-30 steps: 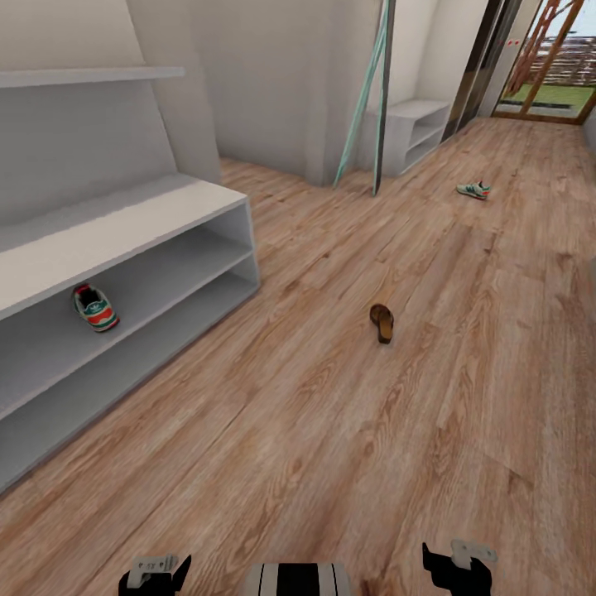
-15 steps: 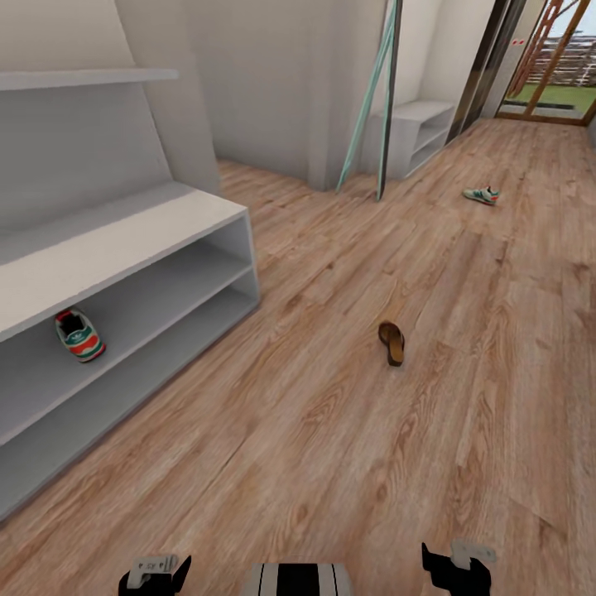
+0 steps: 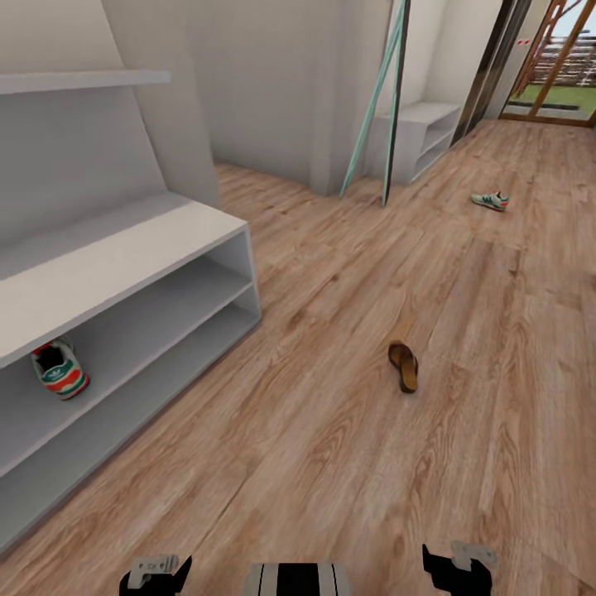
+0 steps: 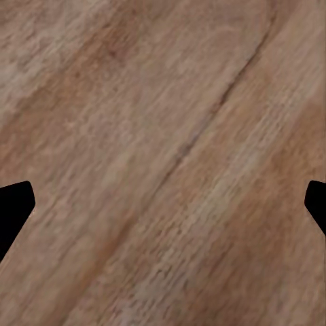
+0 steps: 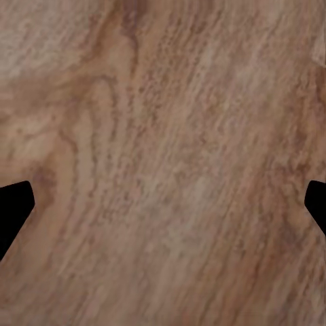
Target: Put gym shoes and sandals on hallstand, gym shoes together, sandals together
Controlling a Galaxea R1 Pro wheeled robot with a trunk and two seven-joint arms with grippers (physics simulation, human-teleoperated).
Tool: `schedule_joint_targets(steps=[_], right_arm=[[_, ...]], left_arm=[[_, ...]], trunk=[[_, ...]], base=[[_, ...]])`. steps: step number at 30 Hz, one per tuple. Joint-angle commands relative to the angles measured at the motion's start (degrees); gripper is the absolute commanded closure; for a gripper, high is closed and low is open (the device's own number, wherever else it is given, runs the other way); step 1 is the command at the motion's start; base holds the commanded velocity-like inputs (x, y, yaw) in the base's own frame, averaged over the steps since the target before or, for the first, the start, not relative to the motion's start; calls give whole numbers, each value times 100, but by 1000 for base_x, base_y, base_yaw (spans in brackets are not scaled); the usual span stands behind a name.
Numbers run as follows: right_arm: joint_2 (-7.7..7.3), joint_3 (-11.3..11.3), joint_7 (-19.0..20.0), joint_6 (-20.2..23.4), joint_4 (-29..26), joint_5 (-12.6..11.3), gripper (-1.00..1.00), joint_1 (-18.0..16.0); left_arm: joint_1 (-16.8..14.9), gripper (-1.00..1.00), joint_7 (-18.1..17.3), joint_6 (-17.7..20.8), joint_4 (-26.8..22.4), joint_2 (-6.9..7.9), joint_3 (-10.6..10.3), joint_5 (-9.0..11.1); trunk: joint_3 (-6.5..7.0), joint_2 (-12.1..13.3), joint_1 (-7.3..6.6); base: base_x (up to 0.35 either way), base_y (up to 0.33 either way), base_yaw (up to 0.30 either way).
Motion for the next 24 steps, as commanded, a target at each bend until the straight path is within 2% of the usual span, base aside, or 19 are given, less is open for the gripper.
schedule_joint_targets(steps=[1,12,24], right_arm=[[1,-15,16,-24,5,-38,-100,-3],[15,-15,-9,-24,-2,-46,-100,-3],[18,-15,-11,-24,-2,-47,-100,-3]], left_arm=[[-3,-100,-24,-24,4,-2,50,-58],[-4,-100,-24,-24,4,-2,52,-59],[-2,-100,-24,-24,4,6,58,-53]], trunk=[[-4,-1,3],[-3,-1,3],[22,-1,3]], base=[[338,3,0],[338,1,-19],[330,-33,-226]])
